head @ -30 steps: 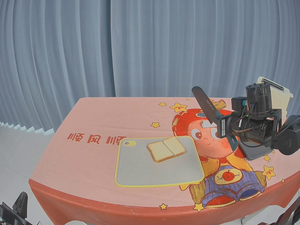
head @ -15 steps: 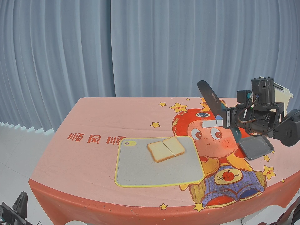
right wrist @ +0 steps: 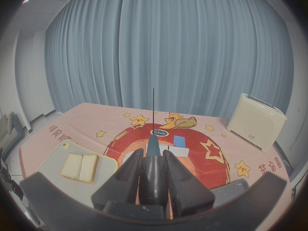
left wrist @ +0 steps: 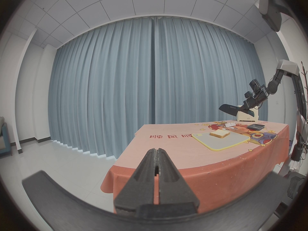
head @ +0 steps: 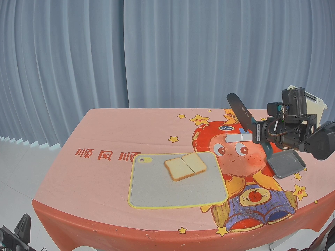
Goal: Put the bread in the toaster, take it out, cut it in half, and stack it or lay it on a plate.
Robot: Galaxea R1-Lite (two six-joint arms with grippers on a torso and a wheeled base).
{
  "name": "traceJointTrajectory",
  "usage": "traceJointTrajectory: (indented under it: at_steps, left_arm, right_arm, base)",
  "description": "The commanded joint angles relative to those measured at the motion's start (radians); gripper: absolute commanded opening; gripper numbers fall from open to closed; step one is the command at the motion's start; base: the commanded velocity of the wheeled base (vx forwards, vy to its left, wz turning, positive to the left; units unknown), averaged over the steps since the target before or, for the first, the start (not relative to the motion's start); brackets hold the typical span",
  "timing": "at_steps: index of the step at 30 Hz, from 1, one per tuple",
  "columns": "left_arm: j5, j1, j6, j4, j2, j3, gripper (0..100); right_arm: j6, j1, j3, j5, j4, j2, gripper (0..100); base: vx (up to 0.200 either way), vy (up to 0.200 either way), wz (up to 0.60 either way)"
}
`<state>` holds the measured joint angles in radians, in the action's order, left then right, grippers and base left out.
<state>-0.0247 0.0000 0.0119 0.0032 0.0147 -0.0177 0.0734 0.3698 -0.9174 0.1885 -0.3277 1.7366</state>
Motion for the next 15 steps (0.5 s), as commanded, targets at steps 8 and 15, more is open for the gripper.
traceJointTrajectory:
  at_steps: [8, 15]
  left_arm:
    - [0.000, 0.000, 0.000, 0.000, -0.007, 0.016, 0]
    - [0.000, 0.000, 0.000, 0.000, -0.007, 0.016, 0]
  right_arm:
    - [0.002, -0.012, 0.006, 0.002, 0.001, 0.024, 0]
    - [0.000, -0.022, 0.009, 0.002, -0.001, 0.024, 0]
  base:
    - [0.000, 0.000, 0.00]
    - [0.000, 0.000, 0.00]
